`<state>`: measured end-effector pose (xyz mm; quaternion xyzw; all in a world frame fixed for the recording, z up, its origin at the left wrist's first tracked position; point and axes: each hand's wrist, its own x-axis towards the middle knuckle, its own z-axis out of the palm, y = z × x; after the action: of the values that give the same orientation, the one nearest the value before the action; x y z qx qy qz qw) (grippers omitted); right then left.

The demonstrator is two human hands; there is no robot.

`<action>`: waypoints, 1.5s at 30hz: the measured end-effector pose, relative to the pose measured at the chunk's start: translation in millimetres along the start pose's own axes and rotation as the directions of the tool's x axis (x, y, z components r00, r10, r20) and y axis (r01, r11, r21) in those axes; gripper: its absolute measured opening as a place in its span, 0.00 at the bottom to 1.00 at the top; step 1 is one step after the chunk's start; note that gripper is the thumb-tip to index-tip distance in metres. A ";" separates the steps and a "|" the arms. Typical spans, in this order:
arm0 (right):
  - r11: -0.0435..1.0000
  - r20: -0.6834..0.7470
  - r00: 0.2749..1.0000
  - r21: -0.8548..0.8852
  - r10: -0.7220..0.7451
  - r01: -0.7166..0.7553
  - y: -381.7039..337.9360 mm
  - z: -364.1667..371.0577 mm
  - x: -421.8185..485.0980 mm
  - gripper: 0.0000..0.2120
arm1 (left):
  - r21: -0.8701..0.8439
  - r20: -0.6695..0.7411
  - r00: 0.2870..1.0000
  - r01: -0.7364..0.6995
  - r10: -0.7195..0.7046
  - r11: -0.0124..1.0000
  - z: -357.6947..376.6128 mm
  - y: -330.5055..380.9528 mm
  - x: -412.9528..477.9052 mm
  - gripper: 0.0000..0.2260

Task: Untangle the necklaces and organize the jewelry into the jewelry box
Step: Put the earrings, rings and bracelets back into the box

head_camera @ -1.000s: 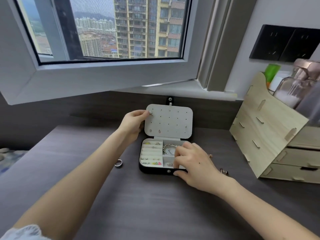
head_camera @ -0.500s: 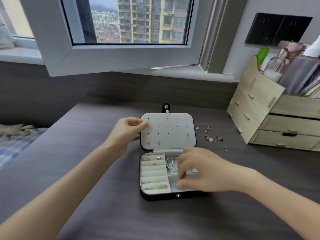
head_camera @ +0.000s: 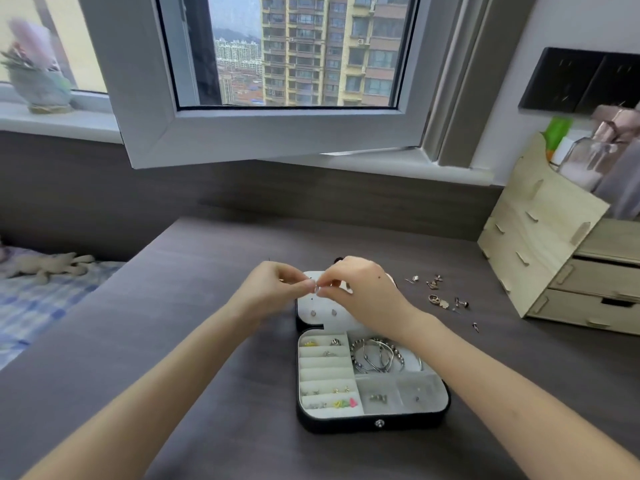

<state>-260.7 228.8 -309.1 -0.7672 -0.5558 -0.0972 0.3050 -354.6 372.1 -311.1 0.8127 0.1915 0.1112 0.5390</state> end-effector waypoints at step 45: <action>0.849 0.123 0.882 0.242 0.454 -0.470 56.6 -4.7 26.0 0.07 | 0.345 -0.048 0.997 -0.039 0.059 0.938 -5.4 -5.9 46.7 0.07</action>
<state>-198.7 235.7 -313.1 -0.8332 -0.3720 0.0777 0.4018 -315.8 398.8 -315.6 0.8954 0.2032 0.1128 0.3799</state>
